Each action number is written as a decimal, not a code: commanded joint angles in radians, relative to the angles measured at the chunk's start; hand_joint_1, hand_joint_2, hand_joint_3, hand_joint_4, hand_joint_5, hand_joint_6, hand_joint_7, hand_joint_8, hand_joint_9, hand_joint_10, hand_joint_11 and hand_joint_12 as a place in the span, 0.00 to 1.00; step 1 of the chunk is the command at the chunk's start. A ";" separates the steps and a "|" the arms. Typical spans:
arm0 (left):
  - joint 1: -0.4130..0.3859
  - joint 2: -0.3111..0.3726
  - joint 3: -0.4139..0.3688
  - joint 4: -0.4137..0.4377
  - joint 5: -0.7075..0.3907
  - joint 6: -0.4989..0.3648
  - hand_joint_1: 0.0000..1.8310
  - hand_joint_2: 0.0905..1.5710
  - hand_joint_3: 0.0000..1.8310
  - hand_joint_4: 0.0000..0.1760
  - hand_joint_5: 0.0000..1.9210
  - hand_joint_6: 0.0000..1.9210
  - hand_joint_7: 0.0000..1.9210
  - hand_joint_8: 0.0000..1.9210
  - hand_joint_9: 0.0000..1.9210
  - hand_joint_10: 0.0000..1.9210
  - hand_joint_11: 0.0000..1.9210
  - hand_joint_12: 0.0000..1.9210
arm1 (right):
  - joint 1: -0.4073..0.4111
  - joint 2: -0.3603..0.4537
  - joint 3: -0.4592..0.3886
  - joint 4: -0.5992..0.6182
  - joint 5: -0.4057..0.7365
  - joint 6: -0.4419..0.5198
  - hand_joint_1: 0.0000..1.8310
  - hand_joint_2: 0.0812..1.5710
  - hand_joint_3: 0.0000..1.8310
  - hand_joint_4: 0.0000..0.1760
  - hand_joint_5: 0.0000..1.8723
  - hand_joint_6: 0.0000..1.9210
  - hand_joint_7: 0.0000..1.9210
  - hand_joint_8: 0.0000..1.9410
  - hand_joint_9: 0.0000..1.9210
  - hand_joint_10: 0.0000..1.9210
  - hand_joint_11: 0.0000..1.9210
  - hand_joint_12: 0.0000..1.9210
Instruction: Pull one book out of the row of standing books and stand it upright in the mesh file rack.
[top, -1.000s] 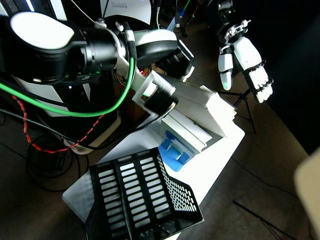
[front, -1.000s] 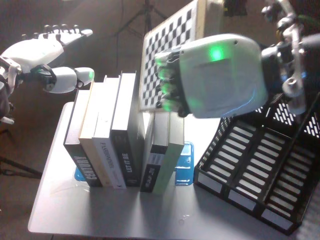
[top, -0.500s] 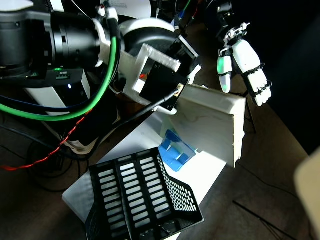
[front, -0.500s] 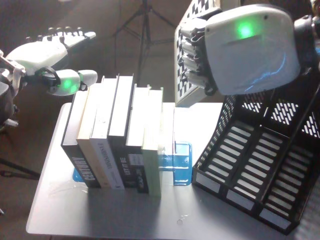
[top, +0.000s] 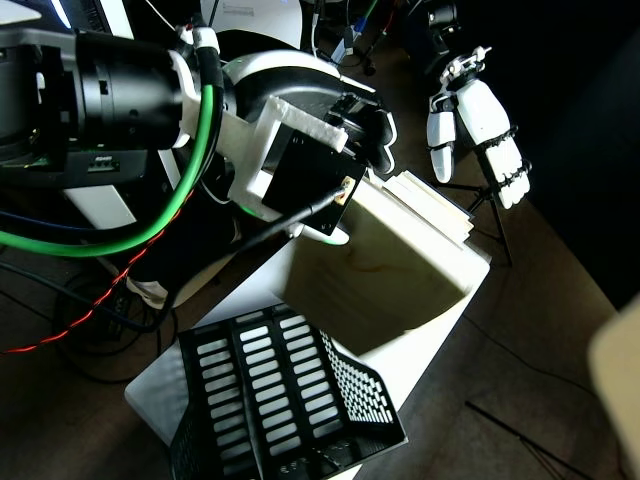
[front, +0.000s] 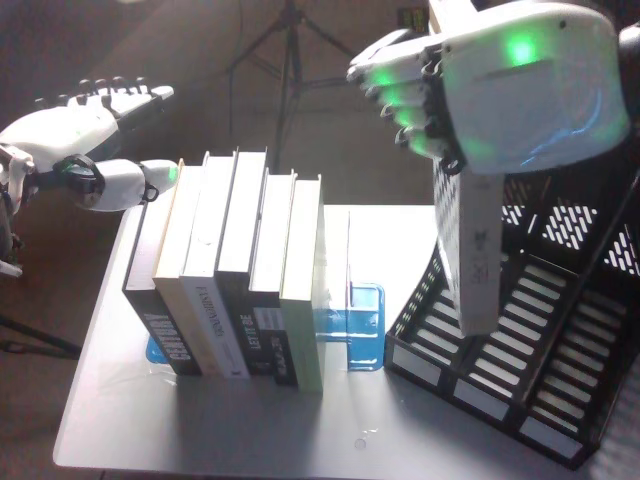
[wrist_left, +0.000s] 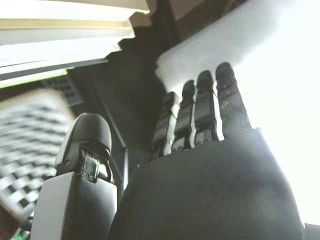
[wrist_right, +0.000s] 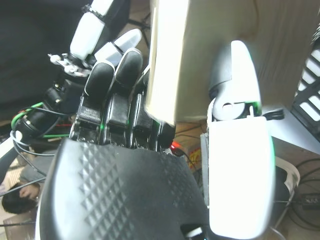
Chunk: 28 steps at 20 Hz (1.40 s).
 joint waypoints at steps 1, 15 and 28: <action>-0.003 0.015 0.001 -0.018 -0.121 -0.001 0.12 0.88 0.00 0.33 0.00 0.00 0.00 0.00 0.00 0.00 0.00 0.00 | 0.007 0.007 0.004 0.035 -0.036 -0.019 0.65 0.76 0.00 0.00 0.46 0.56 0.40 0.77 0.28 0.87 0.15 1.00; 0.032 0.023 -0.016 -0.046 -0.133 -0.001 0.12 0.88 0.00 0.23 0.00 0.00 0.00 0.00 0.00 0.00 0.00 0.00 | -0.115 -0.058 0.121 0.101 -0.163 -0.019 0.73 0.76 0.00 0.00 0.41 0.62 0.40 0.68 0.38 0.84 0.26 1.00; 0.060 0.032 -0.032 -0.069 -0.144 -0.002 0.14 0.88 0.00 0.31 0.00 0.00 0.00 0.00 0.00 0.00 0.00 0.00 | -0.211 -0.172 0.324 0.523 -0.189 -0.019 0.73 0.76 0.00 0.00 0.42 0.67 0.43 0.65 0.35 0.79 0.19 0.87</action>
